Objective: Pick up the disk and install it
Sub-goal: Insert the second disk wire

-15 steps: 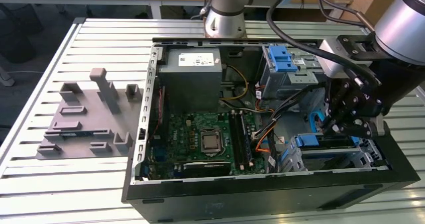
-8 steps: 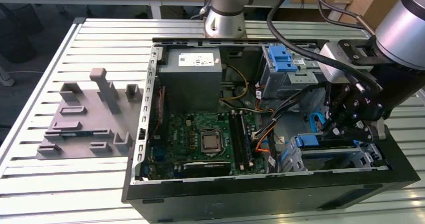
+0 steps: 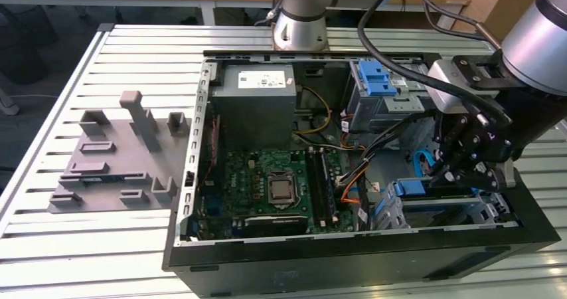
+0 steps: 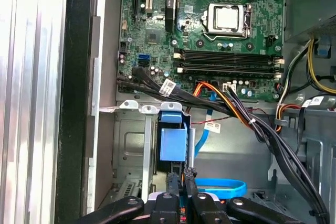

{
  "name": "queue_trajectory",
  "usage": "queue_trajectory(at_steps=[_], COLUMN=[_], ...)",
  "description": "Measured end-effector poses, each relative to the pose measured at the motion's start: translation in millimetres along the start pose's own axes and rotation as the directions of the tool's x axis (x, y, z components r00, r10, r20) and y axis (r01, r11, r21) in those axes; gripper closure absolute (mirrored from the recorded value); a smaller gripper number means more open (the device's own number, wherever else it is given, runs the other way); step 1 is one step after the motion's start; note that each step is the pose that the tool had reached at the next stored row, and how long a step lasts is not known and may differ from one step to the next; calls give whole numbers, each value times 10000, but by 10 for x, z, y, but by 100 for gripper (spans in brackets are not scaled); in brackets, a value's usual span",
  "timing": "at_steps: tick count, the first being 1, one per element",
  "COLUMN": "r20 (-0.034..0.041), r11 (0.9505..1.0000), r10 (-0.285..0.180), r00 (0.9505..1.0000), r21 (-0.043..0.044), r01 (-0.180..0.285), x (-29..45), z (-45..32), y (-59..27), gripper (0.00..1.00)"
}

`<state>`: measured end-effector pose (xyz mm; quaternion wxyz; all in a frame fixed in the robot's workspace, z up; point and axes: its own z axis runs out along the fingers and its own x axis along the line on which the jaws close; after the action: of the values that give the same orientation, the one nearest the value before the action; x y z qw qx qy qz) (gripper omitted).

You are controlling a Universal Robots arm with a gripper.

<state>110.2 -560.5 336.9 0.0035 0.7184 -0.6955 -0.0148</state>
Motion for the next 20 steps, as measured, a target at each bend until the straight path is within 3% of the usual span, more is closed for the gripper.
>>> queue_trajectory(at_steps=[20], r20=[68], r11=[10000], r10=[0], r00=[10000], r21=[2], r01=[0], x=[1], z=[29], y=[-27], gripper=[84])
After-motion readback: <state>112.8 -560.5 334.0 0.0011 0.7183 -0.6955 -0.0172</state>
